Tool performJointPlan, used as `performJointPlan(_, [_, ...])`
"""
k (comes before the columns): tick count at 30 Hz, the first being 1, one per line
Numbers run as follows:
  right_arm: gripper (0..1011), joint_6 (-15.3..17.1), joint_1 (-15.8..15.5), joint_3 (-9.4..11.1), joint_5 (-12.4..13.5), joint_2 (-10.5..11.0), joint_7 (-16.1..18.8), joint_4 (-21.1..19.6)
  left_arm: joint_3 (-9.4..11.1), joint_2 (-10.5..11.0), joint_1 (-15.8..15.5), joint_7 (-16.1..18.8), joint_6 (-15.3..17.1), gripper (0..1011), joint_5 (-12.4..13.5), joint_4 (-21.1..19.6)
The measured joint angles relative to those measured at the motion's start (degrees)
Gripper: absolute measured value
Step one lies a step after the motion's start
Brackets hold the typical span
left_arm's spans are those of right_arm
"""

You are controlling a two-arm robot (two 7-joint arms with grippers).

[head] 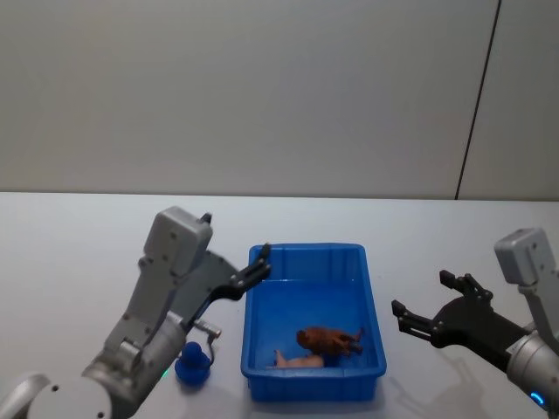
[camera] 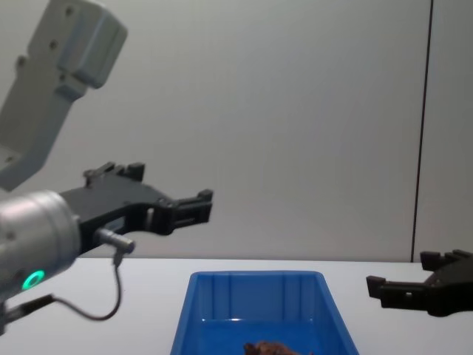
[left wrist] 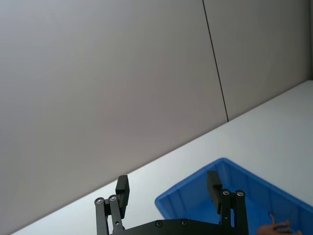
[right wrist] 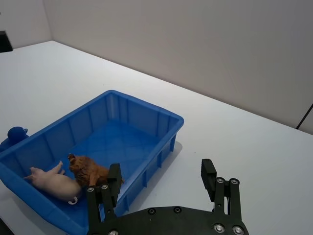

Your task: Pick up the two dolls from the table and place them into the box.

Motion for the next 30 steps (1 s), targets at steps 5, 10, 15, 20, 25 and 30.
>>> performJointPlan(5, [1001, -0.2, -0.2, 0.1, 0.2, 0.2, 0.0, -0.1, -0.7, 2.9, 3.0, 1.6, 2.2, 1001, -1.8, -2.9])
performJointPlan(10, [1001, -0.3, -0.4, 0.3, 0.3, 0.4, 0.0, -0.2, -1.5, 5.9, 6.1, 3.0, 3.7, 1002, -4.4, -4.9])
performJointPlan(15, [1001, -0.4, -0.4, 0.3, 0.4, 0.5, 0.0, -0.3, -2.2, 8.0, 8.4, 3.3, 4.0, 1001, -6.5, -5.3])
performJointPlan(20, [1001, -0.4, -0.5, 0.4, 0.4, 0.6, 0.0, -0.3, -2.8, 9.5, 10.0, 2.7, 3.7, 1002, -8.5, -4.5])
performJointPlan(25, [1001, -0.4, -0.5, 0.4, 0.5, 0.7, 0.0, -0.3, -3.1, 10.1, 10.5, 1.1, 3.0, 1001, -9.5, -2.6])
performJointPlan(30, [1001, -0.5, -0.6, 0.5, 0.5, 0.7, 0.0, -0.4, -3.4, 10.1, 10.2, -1.4, 1.8, 1001, -10.0, 0.4])
